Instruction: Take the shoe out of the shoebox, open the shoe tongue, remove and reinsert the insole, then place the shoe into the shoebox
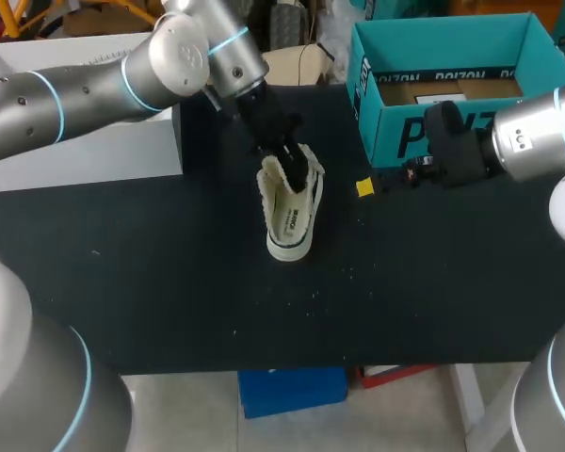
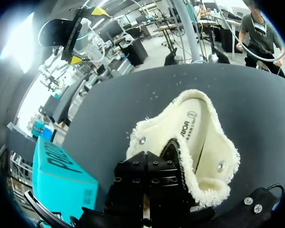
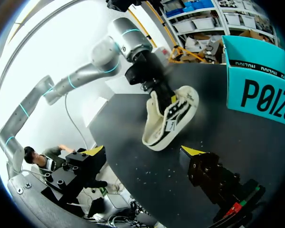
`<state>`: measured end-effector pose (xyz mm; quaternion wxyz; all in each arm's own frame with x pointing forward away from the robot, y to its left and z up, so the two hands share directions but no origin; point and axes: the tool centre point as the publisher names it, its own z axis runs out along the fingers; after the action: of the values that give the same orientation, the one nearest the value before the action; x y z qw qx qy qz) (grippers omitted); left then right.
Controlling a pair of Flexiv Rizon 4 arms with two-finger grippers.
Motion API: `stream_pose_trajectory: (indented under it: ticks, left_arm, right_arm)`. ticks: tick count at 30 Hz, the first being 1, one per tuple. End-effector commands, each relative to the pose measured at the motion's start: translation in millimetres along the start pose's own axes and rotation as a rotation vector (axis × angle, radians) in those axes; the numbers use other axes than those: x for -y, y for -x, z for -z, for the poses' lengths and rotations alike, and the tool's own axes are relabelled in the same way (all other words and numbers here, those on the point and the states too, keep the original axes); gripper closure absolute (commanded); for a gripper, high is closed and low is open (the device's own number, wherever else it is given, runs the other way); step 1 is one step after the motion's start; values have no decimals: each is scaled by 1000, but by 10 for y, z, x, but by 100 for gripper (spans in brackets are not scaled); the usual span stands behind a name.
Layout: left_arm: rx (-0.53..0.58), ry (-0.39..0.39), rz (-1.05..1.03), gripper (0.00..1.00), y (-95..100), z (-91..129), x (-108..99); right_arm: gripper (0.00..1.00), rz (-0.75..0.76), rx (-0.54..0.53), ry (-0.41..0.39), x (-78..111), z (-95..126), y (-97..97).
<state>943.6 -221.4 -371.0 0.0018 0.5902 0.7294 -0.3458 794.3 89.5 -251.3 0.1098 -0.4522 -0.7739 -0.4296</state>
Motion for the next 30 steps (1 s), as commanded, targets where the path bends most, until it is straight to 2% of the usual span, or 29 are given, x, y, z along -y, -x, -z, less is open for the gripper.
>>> stream_pose_trajectory:
  ticks: [1,10,12,17,23,30]
  left_arm:
    - [4,3,-1,100,14,-9,-62]
    - [53,138,-45,100,159,543,-17]
    - [42,183,-44,100,110,689,-59]
    - [2,278,-25,100,-115,889,-49]
    - [-5,278,2,100,-277,820,-79]
    - [-12,253,-6,100,-254,608,-152]
  right_arm:
    - [0,-1,1,-2,-6,-9,-3]
    - [0,-1,1,-2,-6,-9,-3]
    - [0,-1,1,-2,-6,-9,-3]
    - [0,-1,1,-2,-6,-9,-3]
    - [0,-1,1,-2,-6,-9,-3]
    - [0,-1,1,-2,-6,-9,-3]
